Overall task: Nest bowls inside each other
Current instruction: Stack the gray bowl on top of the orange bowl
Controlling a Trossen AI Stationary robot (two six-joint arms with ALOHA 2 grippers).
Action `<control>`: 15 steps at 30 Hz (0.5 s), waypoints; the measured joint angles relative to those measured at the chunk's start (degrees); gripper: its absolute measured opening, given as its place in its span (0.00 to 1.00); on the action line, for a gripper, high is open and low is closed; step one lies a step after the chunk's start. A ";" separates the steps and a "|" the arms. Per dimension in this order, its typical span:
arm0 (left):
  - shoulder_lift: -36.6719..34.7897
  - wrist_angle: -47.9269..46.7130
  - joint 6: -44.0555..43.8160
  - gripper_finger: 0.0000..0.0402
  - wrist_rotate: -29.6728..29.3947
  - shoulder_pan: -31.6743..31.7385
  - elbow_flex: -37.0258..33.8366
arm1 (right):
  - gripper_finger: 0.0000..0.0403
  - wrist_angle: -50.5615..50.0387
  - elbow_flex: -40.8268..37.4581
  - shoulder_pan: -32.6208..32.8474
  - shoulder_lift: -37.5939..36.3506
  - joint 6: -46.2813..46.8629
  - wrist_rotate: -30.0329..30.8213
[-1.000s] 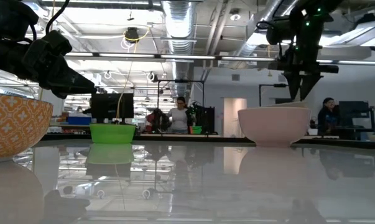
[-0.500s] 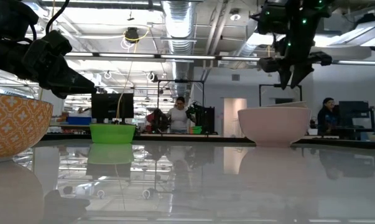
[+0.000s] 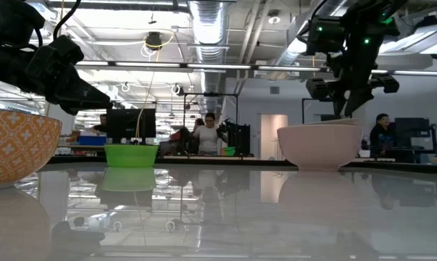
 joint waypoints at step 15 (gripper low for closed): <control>0.00 -0.01 -0.01 0.39 0.00 0.00 0.01 | 0.30 3.72 -1.38 0.82 0.00 0.50 -0.03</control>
